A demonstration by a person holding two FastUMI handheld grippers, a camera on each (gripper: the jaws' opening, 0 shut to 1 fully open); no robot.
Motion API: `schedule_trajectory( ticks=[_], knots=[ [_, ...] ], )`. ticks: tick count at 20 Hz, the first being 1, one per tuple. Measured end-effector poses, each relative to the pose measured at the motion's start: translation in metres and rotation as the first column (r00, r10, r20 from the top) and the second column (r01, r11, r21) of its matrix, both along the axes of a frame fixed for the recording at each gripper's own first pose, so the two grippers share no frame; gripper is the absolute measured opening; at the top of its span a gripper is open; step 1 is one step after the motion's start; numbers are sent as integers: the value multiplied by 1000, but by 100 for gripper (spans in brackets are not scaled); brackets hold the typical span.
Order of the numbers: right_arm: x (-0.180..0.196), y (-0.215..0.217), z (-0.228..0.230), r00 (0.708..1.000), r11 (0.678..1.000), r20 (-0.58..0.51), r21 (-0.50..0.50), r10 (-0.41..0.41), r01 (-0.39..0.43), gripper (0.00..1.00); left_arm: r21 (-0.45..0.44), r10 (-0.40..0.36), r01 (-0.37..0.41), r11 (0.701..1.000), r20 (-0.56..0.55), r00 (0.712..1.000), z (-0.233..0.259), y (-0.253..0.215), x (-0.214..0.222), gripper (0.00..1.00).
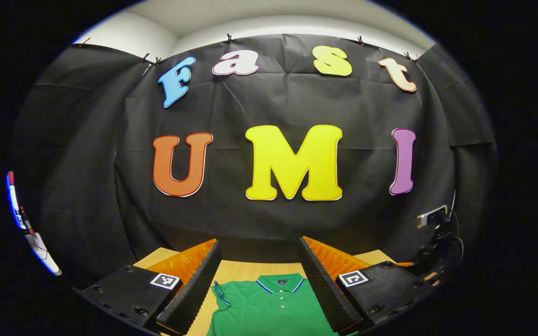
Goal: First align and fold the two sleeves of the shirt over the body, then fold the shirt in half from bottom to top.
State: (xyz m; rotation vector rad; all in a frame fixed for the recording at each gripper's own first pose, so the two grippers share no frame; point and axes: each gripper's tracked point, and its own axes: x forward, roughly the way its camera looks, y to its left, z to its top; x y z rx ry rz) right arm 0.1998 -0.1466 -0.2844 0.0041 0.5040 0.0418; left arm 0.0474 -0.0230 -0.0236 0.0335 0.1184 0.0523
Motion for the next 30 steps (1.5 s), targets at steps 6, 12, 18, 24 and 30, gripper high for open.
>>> schedule_trajectory(
  ticks=[6,12,18,24,30],
  knots=[
    [34,-10,-78,990,999,-130,6,50,-49,96,35,72,-72,997,2,997,3,13,5,100],
    [60,-5,-122,976,997,-208,42,66,-59,95,53,99,-97,994,-34,995,-6,18,5,100],
    [60,7,-152,951,995,-302,90,60,-34,67,40,105,-103,994,-52,993,-12,25,6,100],
    [56,6,-157,935,995,-353,103,28,9,5,44,110,-108,993,-58,992,-12,40,9,100],
    [55,4,-134,940,992,-342,122,8,35,0,53,106,-103,993,-59,993,-12,53,14,100]
  ],
)
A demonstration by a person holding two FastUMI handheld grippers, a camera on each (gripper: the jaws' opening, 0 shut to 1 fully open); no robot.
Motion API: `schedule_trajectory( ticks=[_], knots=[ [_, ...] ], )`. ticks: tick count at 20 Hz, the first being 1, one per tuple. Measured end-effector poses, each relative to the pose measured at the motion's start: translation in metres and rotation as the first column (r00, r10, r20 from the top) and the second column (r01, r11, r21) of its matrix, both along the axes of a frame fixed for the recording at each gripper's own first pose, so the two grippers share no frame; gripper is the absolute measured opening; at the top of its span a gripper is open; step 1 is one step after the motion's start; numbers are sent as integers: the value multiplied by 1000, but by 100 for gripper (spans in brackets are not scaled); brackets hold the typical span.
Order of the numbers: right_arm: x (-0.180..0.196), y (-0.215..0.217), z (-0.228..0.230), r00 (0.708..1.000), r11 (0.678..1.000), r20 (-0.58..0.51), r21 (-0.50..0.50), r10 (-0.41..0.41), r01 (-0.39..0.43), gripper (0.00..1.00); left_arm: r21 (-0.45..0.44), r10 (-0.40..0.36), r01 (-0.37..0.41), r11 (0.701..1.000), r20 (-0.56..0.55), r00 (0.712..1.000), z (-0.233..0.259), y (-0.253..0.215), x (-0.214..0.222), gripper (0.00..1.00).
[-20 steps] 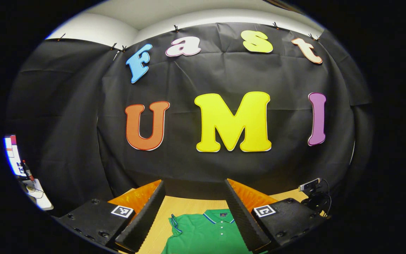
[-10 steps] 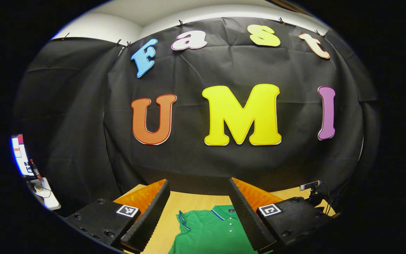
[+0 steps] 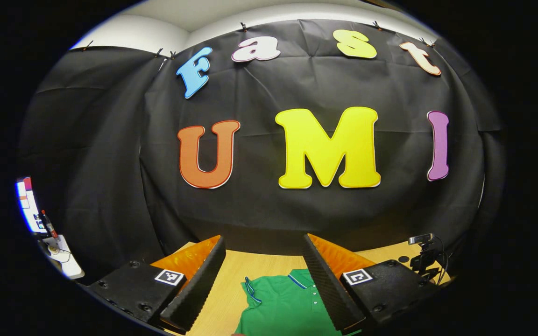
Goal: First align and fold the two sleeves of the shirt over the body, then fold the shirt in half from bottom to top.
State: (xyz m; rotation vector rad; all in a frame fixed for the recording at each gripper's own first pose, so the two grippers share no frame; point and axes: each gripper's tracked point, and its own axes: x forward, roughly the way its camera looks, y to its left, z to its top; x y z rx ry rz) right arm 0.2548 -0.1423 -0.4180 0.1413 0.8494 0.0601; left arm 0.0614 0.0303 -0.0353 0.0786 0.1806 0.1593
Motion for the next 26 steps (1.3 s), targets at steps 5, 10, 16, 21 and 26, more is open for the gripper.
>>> schedule_trajectory(
  ticks=[5,10,16,21,26],
  knots=[
    [11,13,51,997,999,57,23,-45,44,0,-32,-5,5,999,7,1000,-3,0,-6,100],
    [13,70,75,998,1000,69,-11,3,-2,0,-68,18,-17,998,14,1000,-7,16,-16,100],
    [17,148,62,998,998,37,-38,51,-50,0,-95,107,-109,989,-32,994,-20,66,-49,100],
    [13,196,49,997,996,8,-38,81,-80,16,-77,132,-135,988,-42,990,-21,98,-63,100],
    [-2,211,83,993,997,100,-40,69,-65,99,-80,96,-99,992,-39,995,-25,109,-58,100]
  ],
)
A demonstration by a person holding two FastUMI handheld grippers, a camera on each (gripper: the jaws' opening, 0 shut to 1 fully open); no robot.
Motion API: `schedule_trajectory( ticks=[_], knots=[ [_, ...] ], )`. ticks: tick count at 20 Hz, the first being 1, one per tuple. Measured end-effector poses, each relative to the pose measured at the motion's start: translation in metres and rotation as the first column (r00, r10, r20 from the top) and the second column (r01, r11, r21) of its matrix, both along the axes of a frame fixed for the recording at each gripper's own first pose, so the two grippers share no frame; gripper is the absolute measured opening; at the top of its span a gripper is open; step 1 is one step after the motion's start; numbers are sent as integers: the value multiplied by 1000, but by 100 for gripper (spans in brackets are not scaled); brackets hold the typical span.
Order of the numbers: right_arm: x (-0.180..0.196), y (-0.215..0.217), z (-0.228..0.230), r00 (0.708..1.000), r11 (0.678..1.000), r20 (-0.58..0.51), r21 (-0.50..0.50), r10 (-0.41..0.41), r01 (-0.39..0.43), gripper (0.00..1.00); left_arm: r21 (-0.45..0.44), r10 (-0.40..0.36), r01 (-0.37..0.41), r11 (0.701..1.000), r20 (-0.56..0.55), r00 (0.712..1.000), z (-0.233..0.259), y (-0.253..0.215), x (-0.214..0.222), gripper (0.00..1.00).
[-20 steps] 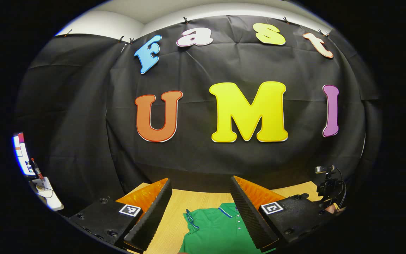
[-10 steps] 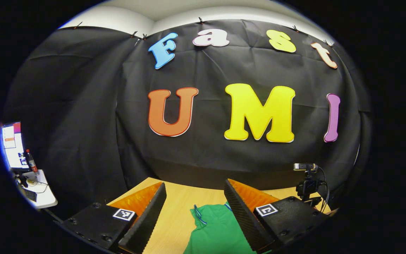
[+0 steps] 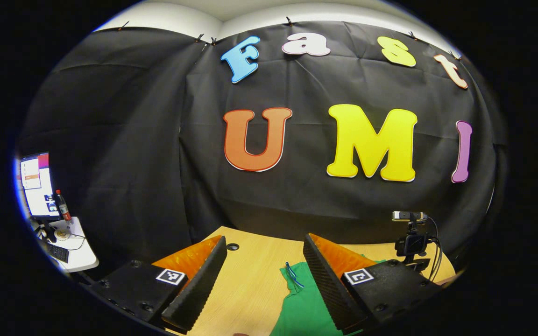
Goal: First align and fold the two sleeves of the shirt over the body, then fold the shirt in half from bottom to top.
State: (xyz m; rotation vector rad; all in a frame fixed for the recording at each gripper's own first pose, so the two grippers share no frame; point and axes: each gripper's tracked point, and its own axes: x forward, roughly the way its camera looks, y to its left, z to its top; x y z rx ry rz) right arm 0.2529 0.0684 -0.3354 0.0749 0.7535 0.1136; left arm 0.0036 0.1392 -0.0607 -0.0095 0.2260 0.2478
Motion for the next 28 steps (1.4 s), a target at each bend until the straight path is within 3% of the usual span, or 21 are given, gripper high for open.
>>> schedule_trajectory(
  ticks=[9,14,16,21,28],
  knots=[
    [-73,-37,120,978,998,202,-43,-43,52,96,-55,-139,136,989,-54,989,-47,-18,52,100],
    [-136,-63,168,960,991,270,-91,-74,102,93,-100,-215,203,974,-124,969,-105,-35,93,100],
    [-151,-70,179,954,985,291,-130,-69,111,97,-94,-231,217,972,-175,957,-140,-39,105,100],
    [-179,-94,189,943,972,307,-154,-126,180,97,-155,-217,177,972,-294,931,-219,-42,124,100],
    [-205,-130,149,947,944,195,-161,-257,290,95,-114,-201,168,979,-422,884,-305,-35,148,100]
  ],
)
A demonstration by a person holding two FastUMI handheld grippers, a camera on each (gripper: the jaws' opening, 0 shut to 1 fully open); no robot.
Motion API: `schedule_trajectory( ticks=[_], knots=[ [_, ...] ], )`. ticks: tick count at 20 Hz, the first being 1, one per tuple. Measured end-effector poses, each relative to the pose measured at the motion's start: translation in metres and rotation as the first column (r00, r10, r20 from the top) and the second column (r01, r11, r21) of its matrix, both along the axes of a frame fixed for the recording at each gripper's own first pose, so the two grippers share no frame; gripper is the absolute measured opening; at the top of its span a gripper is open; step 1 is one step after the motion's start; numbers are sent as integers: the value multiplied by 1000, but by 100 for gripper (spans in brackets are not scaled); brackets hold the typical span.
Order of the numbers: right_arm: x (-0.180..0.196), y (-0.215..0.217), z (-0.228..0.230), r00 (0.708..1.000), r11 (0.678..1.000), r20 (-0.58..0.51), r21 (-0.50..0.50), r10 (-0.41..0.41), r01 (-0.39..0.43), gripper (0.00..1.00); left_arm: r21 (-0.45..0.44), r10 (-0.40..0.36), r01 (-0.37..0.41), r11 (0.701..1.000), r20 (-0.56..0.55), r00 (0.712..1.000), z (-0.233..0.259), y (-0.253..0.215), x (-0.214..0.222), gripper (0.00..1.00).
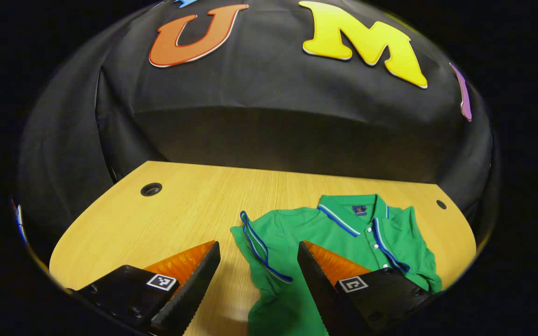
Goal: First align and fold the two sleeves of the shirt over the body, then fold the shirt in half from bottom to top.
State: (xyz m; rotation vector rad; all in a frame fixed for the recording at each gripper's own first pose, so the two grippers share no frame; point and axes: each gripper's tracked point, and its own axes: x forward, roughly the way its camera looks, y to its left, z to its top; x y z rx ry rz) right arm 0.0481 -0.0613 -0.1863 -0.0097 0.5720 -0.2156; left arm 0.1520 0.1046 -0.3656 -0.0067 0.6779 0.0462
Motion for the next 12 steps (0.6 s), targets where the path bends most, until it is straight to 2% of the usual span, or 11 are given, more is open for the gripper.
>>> schedule_trajectory(
  ticks=[5,6,7,8,10,11,12],
  knots=[
    [-8,-12,-5,1000,1000,-17,-13,-21,21,95,45,-16,19,999,-65,998,-33,5,7,100],
    [-8,-12,-6,1000,1000,-20,-6,-22,22,98,55,-25,30,998,-82,996,-37,5,7,100],
    [-9,-11,-8,999,1000,-25,-3,-20,20,96,65,-38,45,997,-100,994,-42,4,5,94],
    [-8,-11,-10,999,1000,-28,-4,-16,16,95,61,-55,62,996,-104,993,-42,1,6,92],
    [-6,-6,-11,999,1000,-31,2,-4,4,96,69,-68,75,995,-101,993,-42,-1,10,80],
    [-5,-5,-10,1000,1000,-29,3,0,0,95,72,-67,75,995,-102,992,-43,-1,10,57],
    [-6,-4,-9,1000,1000,-25,3,4,-4,95,72,-67,74,995,-104,992,-41,1,9,46]
  ],
)
